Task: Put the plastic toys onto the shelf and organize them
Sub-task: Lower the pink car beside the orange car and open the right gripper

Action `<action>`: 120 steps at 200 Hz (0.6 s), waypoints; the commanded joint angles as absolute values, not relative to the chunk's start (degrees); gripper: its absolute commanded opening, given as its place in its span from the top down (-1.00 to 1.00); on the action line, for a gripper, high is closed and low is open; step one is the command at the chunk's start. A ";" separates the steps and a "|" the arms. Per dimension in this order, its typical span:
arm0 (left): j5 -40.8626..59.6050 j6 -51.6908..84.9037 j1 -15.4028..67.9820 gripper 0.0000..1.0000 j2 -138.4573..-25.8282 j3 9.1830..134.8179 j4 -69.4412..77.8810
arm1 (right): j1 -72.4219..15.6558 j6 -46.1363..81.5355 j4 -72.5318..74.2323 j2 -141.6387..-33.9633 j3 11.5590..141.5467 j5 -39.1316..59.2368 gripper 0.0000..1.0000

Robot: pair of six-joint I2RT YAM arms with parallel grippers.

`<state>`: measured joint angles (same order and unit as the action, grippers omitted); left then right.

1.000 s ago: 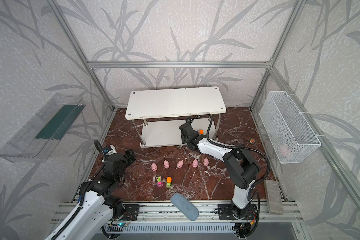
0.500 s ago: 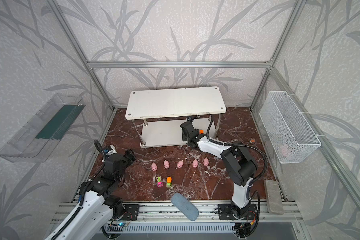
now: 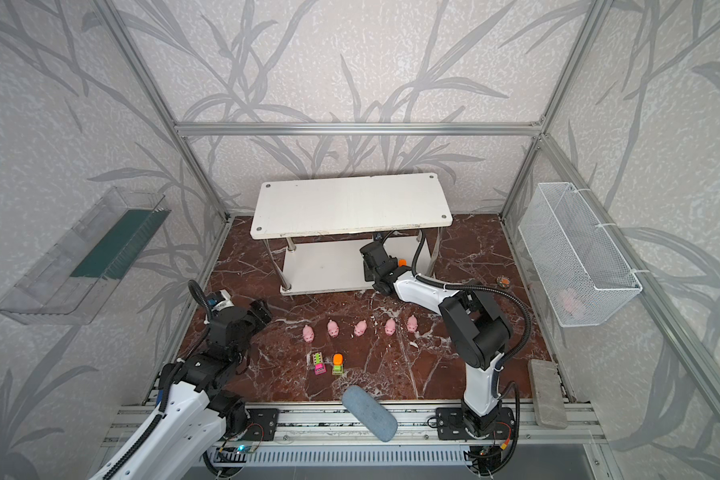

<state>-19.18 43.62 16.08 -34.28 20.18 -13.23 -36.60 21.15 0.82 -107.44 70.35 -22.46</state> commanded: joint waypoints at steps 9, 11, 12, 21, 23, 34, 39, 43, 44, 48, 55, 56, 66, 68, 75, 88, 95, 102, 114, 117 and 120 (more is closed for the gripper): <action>-20.08 44.21 16.17 -0.68 -33.88 19.49 -13.05 | -36.14 21.26 0.30 -107.34 70.94 -22.59 0.28; -20.11 44.27 16.13 -0.68 -33.87 19.51 -13.08 | -36.13 21.27 0.38 -107.28 70.93 -22.54 0.28; -20.12 44.24 16.15 -0.68 -33.90 19.51 -13.09 | -36.17 21.31 0.46 -107.25 70.89 -22.48 0.27; -20.08 44.21 16.17 -0.68 -33.79 19.49 -13.18 | -36.21 21.51 0.69 -106.68 70.54 -22.30 0.27; -20.12 44.23 16.17 -0.68 -33.83 19.51 -13.23 | -36.19 21.57 0.74 -106.63 70.43 -22.25 0.27; -20.05 44.30 16.17 -0.68 -33.77 19.49 -13.34 | -36.16 21.75 1.21 -105.96 69.85 -22.08 0.24; -20.12 44.30 16.17 -0.68 -33.75 19.43 -13.36 | -36.14 21.81 1.38 -105.56 69.52 -22.01 0.23; -20.09 44.30 16.17 -0.68 -33.73 19.48 -13.49 | -36.12 21.90 1.61 -105.23 69.30 -21.84 0.22; -20.11 44.30 16.22 -0.68 -33.74 19.45 -13.47 | -36.12 21.89 1.64 -105.13 69.19 -21.78 0.22; -20.04 44.30 16.17 -0.68 -33.66 19.46 -13.45 | -36.16 21.97 1.79 -104.77 68.89 -21.76 0.21; -20.16 44.34 16.17 -0.68 -33.60 19.45 -13.55 | -36.17 22.21 2.27 -103.85 68.16 -21.47 0.21; -20.14 44.32 16.17 -0.68 -33.63 19.44 -13.50 | -36.19 22.27 2.45 -103.69 68.01 -21.41 0.21; -20.20 44.31 16.17 -0.68 -33.57 19.44 -13.52 | -36.16 22.49 4.31 -102.21 66.14 -20.87 0.19; -20.19 44.30 16.17 -0.68 -33.55 19.49 -13.55 | -36.13 22.50 4.59 -101.84 65.78 -20.80 0.19; -20.17 44.30 16.15 -0.68 -33.65 19.46 -13.48 | -36.18 22.71 5.29 -100.86 64.75 -20.48 0.17; -20.12 44.37 16.17 -0.68 -33.75 19.44 -13.37 | -36.16 23.05 5.74 -99.07 63.33 -19.99 0.15; -20.09 44.38 16.17 -0.68 -33.79 19.55 -13.36 | -36.15 23.03 5.86 -98.18 62.62 -19.59 0.14; -19.96 44.38 16.17 -0.68 -33.92 19.56 -13.31 | -36.19 22.87 6.26 -97.25 61.80 -18.94 0.13; -19.78 44.38 16.17 -0.68 -33.97 19.63 -13.29 | -36.26 22.98 7.14 -94.99 60.09 -17.98 0.12; -19.84 44.38 16.13 -0.68 -33.93 19.64 -13.27 | -36.22 23.02 7.31 -94.58 59.75 -17.75 0.12; -19.78 44.43 16.17 -0.68 -33.93 19.65 -13.27 | -36.23 23.03 7.44 -94.26 59.36 -17.52 0.11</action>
<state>-19.18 43.62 16.08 -34.17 20.18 -13.23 -36.42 22.41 4.08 -99.09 61.56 -19.44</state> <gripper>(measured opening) 0.842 0.436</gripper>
